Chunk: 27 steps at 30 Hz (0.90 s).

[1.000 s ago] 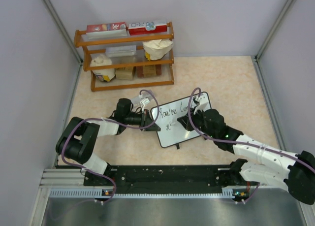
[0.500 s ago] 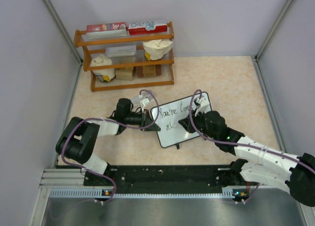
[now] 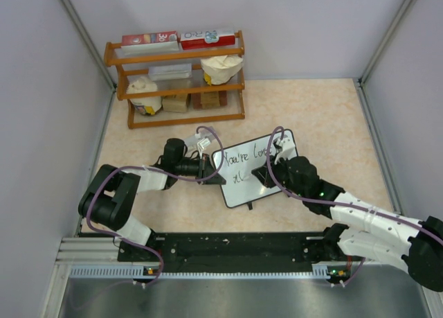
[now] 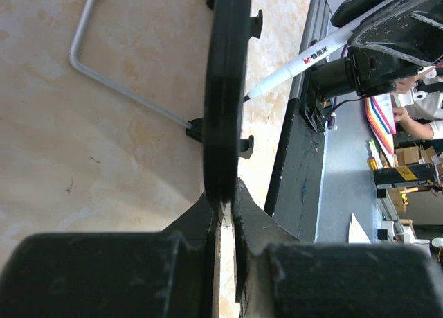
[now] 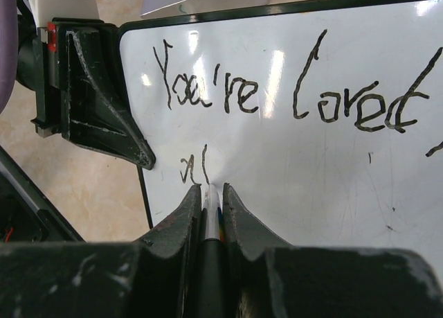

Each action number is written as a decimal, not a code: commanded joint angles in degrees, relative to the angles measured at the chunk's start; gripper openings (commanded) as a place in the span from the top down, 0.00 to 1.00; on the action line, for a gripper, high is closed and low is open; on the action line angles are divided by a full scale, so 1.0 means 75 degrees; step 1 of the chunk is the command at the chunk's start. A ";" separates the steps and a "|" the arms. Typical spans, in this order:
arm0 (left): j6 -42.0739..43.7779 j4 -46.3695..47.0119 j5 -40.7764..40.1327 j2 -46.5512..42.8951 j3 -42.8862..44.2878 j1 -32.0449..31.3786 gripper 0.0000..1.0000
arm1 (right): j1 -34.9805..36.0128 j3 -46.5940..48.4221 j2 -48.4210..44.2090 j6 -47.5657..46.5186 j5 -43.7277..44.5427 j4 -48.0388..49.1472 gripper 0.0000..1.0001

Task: Write a sentence on the whiteboard
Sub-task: Write a sentence at the center of the board.

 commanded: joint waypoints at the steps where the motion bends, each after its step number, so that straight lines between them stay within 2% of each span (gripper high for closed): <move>1: 0.0304 -0.0130 -0.0026 -0.0079 -0.0085 -0.0069 1.00 | -0.0074 0.0196 -0.0083 -0.0147 0.0495 -0.0069 1.00; 15: 0.0304 -0.0118 -0.0014 -0.0067 -0.0062 -0.0058 1.00 | -0.0121 0.0302 -0.0915 -0.0252 0.1011 0.0200 1.00; 27: 0.0304 -0.0118 -0.0014 -0.0067 -0.0073 -0.0058 1.00 | -0.0168 0.0583 -0.0247 -0.0312 0.0485 0.0423 1.00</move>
